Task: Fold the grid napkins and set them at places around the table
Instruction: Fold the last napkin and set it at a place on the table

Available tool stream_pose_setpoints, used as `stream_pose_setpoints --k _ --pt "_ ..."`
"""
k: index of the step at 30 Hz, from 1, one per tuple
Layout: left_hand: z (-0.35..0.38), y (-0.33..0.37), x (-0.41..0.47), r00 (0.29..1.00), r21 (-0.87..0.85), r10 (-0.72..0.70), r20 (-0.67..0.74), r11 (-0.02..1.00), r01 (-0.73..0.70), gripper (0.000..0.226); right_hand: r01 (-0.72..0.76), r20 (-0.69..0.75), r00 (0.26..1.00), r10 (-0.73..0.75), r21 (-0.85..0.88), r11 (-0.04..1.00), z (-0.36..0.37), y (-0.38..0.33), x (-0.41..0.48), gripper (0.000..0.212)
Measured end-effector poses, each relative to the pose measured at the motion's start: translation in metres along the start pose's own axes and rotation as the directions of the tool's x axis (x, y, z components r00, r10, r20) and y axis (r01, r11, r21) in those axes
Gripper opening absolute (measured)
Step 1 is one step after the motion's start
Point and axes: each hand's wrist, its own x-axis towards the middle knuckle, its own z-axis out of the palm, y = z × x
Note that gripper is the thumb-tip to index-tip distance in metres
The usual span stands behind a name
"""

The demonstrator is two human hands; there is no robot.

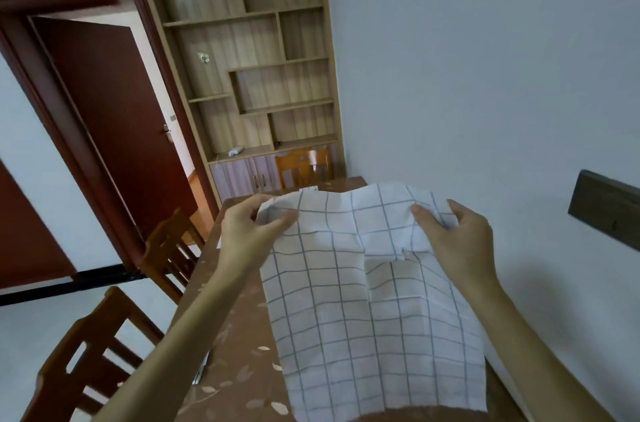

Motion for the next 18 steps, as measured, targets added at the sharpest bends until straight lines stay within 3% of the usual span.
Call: stream_pose_setpoints --k 5,11,14,18 --pt "0.008 0.007 0.000 0.990 0.050 0.102 -0.099 0.994 -0.097 0.009 0.093 0.001 0.996 -0.094 -0.086 0.992 -0.007 -0.015 -0.005 0.011" --pt "-0.005 -0.012 0.012 0.919 0.357 0.366 -0.149 0.886 -0.295 0.016 0.167 0.017 0.986 -0.166 -0.103 0.981 -0.022 -0.023 0.004 0.019" --pt "-0.011 -0.018 0.012 0.900 0.404 0.423 -0.100 0.844 -0.352 0.018 0.217 0.026 0.976 -0.216 -0.137 0.966 -0.024 -0.019 0.009 0.028" --pt "-0.009 -0.012 0.007 0.916 0.378 0.394 -0.083 0.863 -0.337 0.016 0.222 -0.044 0.972 -0.231 -0.153 0.963 -0.017 -0.022 0.005 0.022"
